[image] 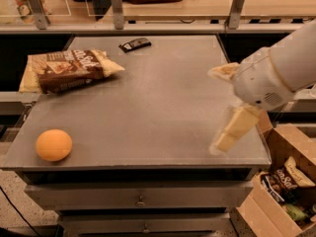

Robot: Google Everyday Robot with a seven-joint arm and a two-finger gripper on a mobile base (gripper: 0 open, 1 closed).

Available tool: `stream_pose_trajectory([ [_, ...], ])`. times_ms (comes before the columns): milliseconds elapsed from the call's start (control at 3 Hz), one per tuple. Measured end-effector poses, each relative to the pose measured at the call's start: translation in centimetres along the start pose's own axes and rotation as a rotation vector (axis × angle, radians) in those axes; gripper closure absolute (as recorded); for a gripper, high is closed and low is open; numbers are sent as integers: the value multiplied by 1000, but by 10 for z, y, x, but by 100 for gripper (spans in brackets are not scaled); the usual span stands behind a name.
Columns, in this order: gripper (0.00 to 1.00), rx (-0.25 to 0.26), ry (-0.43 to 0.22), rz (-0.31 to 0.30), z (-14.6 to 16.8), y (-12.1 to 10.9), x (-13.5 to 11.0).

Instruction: Move orange near brown chip bag

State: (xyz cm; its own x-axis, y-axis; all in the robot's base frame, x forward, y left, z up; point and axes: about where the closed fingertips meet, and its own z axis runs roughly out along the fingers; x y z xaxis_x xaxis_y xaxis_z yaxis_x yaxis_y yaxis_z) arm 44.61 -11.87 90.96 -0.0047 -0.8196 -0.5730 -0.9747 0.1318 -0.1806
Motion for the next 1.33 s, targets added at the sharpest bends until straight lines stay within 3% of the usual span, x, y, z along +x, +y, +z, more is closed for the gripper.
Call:
stream_pose_trajectory([
  [667,0,-176,-399,-101,111,7,-84],
  [1000,0,-176,-399,-101,111,7,-84],
  [1333,0,-222,-447,-86,124,20,-92],
])
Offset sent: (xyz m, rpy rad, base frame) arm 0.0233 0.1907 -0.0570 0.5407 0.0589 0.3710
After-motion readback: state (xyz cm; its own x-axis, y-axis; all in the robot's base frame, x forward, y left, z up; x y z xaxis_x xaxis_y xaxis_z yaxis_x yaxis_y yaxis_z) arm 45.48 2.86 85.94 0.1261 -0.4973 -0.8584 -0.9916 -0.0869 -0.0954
